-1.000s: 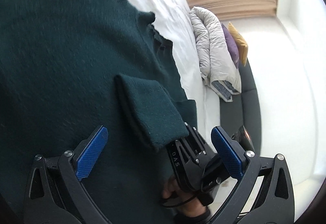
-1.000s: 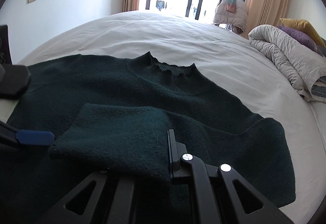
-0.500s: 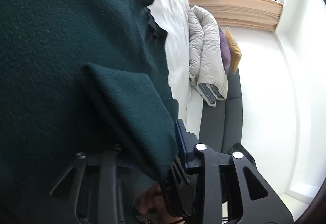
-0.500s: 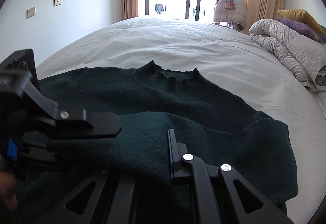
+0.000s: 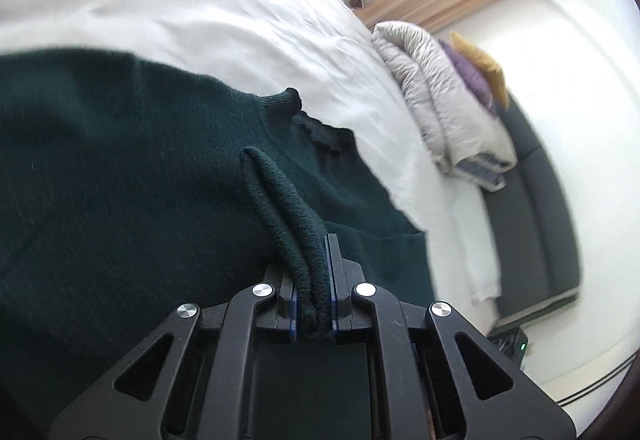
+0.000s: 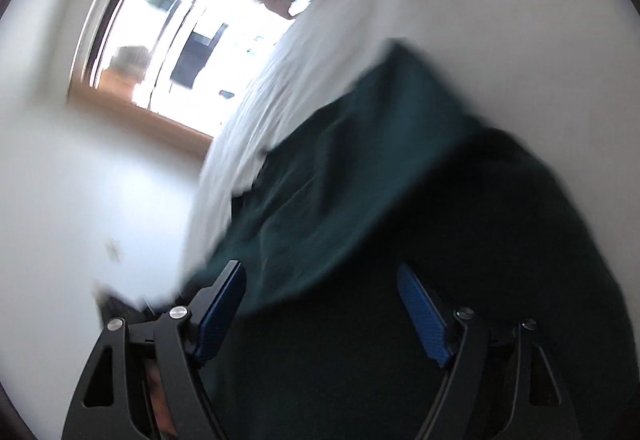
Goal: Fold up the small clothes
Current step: 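Grasp the other sleeve cuff with the left tool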
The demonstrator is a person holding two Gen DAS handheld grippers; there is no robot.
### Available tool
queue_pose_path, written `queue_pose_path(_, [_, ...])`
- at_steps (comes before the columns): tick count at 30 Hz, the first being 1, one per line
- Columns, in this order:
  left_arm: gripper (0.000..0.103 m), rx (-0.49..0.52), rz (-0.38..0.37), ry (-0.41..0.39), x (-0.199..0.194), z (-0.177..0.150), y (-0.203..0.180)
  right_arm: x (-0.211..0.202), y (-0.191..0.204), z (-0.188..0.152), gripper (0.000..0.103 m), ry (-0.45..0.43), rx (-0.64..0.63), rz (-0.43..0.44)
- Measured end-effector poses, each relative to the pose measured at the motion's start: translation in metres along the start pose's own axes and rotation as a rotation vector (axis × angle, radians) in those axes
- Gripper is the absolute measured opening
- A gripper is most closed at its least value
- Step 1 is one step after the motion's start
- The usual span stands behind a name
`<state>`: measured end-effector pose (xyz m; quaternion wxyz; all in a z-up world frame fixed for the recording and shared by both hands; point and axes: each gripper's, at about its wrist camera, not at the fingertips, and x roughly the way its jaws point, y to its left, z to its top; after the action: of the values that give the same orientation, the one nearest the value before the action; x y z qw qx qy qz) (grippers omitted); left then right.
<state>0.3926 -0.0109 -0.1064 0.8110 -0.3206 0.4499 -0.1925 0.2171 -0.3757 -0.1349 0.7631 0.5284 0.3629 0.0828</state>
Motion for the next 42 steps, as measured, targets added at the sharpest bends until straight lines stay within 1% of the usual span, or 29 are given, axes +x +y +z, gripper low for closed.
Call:
queue_pose_path(1, [0.009,0.019,0.018,0.001,0.002,0.0,-0.001,-0.001,-0.006,0.005,0.072,-0.005,0.046,0.023])
queue_pose_path(3, [0.009,0.042,0.049,0.005,0.006,-0.003,0.0,0.003,-0.004,0.009,0.072,-0.005,0.065,0.016])
queue_pose_path(6, [0.009,0.022,0.058,0.012,0.009,-0.01,0.009,0.013,0.0,0.016,0.072,-0.008,0.08,0.023])
queue_pose_path(9, [0.009,0.022,0.075,0.002,0.006,-0.022,0.022,0.015,-0.006,0.024,0.072,-0.04,0.146,0.042])
queue_pose_path(10, [0.009,0.016,0.081,-0.004,0.005,-0.024,0.027,0.012,-0.008,0.027,0.072,-0.061,0.164,0.058])
queue_pose_path(11, [0.009,0.004,0.083,-0.007,0.007,-0.027,0.031,0.009,-0.01,0.029,0.071,-0.082,0.168,0.055])
queue_pose_path(12, [0.009,-0.012,0.077,-0.012,0.007,-0.029,0.036,0.007,-0.013,0.029,0.07,-0.095,0.174,0.05])
queue_pose_path(13, [0.009,-0.02,0.071,-0.015,0.007,-0.03,0.04,0.007,-0.017,0.03,0.066,-0.094,0.185,0.058])
queue_pose_path(14, [0.009,-0.02,0.071,-0.018,0.008,-0.032,0.041,0.007,-0.02,0.028,0.061,-0.089,0.192,0.062])
queue_pose_path(16, [0.009,-0.004,0.082,-0.019,0.01,-0.036,0.04,0.004,-0.022,0.025,0.057,-0.079,0.186,0.049])
queue_pose_path(21, [0.009,0.003,0.078,-0.022,-0.003,-0.049,0.039,-0.009,-0.011,0.018,0.058,-0.094,0.152,-0.018])
queue_pose_path(23, [0.009,-0.017,0.066,-0.027,-0.005,-0.051,0.043,-0.017,-0.012,0.023,0.06,-0.109,0.158,-0.032])
queue_pose_path(25, [0.009,-0.026,0.061,-0.032,-0.008,-0.052,0.044,-0.036,-0.013,0.026,0.064,-0.145,0.158,-0.047])
queue_pose_path(26, [0.009,-0.022,0.063,-0.032,-0.009,-0.052,0.043,-0.042,-0.009,0.025,0.067,-0.165,0.152,-0.063])
queue_pose_path(28, [0.009,-0.019,0.063,-0.028,-0.009,-0.054,0.045,-0.057,-0.006,0.031,0.068,-0.209,0.14,-0.091])
queue_pose_path(30, [0.009,-0.025,0.056,-0.029,-0.01,-0.054,0.047,-0.063,0.003,0.033,0.07,-0.24,0.108,-0.098])
queue_pose_path(31, [0.009,-0.022,0.057,-0.028,-0.01,-0.055,0.047,-0.06,0.012,0.036,0.073,-0.242,0.071,-0.093])
queue_pose_path(33, [0.01,-0.018,0.064,-0.029,-0.012,-0.057,0.046,-0.044,0.029,0.041,0.075,-0.199,0.017,-0.065])
queue_pose_path(34, [0.01,-0.022,0.067,-0.029,-0.014,-0.058,0.046,-0.028,0.042,0.044,0.075,-0.154,-0.027,-0.03])
queue_pose_path(36, [0.01,-0.037,0.071,-0.027,-0.018,-0.061,0.047,0.0,0.057,0.047,0.075,-0.075,-0.1,0.011])
queue_pose_path(38, [0.01,-0.058,0.088,-0.013,-0.025,-0.064,0.048,0.028,0.066,0.055,0.075,-0.004,-0.147,0.007])
queue_pose_path(39, [0.011,-0.068,0.103,-0.014,-0.032,-0.066,0.047,0.042,0.068,0.064,0.075,0.036,-0.169,0.03])
queue_pose_path(40, [0.012,-0.067,0.146,-0.037,-0.042,-0.068,0.044,0.052,0.066,0.072,0.074,0.06,-0.177,0.037])
queue_pose_path(41, [0.012,-0.042,0.2,-0.075,-0.052,-0.069,0.037,0.057,0.064,0.081,0.074,0.061,-0.175,0.017])
queue_pose_path(42, [0.012,-0.007,0.223,-0.11,-0.059,-0.068,0.03,0.064,0.06,0.093,0.074,0.054,-0.176,-0.021])
